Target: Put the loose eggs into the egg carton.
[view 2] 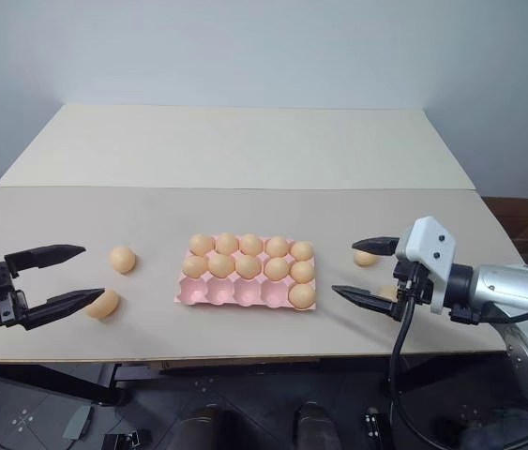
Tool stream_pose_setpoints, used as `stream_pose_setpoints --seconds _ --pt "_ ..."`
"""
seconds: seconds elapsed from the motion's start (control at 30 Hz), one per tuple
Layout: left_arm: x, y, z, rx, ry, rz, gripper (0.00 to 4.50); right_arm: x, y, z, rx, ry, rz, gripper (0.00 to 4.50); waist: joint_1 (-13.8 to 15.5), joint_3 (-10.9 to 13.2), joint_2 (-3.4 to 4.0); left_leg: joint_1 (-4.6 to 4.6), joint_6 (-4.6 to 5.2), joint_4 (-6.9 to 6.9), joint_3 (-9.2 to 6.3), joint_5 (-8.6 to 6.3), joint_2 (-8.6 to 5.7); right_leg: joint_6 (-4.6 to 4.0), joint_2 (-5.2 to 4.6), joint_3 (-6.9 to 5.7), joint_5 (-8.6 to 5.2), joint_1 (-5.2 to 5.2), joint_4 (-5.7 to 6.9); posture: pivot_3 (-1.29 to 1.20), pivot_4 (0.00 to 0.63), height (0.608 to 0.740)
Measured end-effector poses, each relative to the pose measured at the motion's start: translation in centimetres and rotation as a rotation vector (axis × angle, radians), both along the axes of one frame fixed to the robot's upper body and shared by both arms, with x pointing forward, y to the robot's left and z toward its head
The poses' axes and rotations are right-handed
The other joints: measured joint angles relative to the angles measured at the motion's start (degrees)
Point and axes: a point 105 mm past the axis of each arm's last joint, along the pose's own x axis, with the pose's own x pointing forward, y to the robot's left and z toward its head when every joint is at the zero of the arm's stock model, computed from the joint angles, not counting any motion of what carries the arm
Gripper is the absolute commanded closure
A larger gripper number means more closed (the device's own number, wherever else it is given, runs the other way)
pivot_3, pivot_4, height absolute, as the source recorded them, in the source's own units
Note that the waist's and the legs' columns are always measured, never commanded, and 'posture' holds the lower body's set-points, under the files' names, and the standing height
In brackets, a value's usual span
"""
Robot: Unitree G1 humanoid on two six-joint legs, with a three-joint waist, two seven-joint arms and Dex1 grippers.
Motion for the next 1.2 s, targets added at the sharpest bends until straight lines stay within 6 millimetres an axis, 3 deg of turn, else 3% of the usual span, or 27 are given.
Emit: stream_pose_setpoints --seconds 0.3,0.5,0.73,0.87,1.13,1.2 --pt "0.7 0.3 0.2 -0.002 -0.012 0.036 0.01 0.0 0.0 0.0 0.002 -0.002 -0.007 0.00 0.0 0.0 0.00 -0.01 0.00 0.00 -0.01 0.00 0.00 0.06 0.00 0.00 0.03 -0.01 0.00 0.00 0.150 0.740" --pt "0.3 -0.3 0.4 0.022 -0.005 -0.035 0.01 0.2 -0.3 0.1 -0.005 -0.001 -0.017 0.00 0.0 0.0 0.00 0.00 0.00 0.00 0.05 0.00 -0.01 -0.05 0.00 0.01 -0.02 -0.01 0.01 0.00 0.150 0.740" --pt "0.1 -1.3 0.3 0.035 0.007 -0.115 0.01 -0.9 -2.1 0.5 -0.118 0.019 -0.068 0.00 0.3 0.0 0.00 -0.02 0.00 0.00 0.02 0.00 -0.01 -0.28 -0.02 -0.04 -0.18 0.02 0.00 0.00 0.150 0.740" --pt "0.4 -2.0 0.5 0.031 -0.006 -0.150 0.01 -1.3 -3.2 -1.3 -0.165 0.107 -0.158 0.00 0.1 0.0 -0.01 0.02 0.00 0.01 0.03 0.00 -0.01 -0.29 -0.02 -0.01 -0.18 0.05 0.01 0.00 0.150 0.740" --pt "0.6 -2.5 0.6 0.030 -0.009 -0.177 0.01 0.4 -5.4 -5.9 -0.283 0.246 -0.401 0.00 -0.5 0.0 -0.01 -0.02 0.00 0.00 0.04 0.00 -0.02 -0.28 0.02 0.03 -0.18 -0.03 0.03 0.00 0.150 0.740" --pt "0.7 -2.4 0.6 0.032 -0.008 -0.174 0.00 1.0 -5.5 -6.7 -0.285 0.271 -0.435 0.42 -0.6 0.0 -0.01 0.01 0.00 0.00 0.03 0.00 -0.02 -0.29 0.02 0.02 -0.18 0.00 0.03 0.00 0.150 0.740"
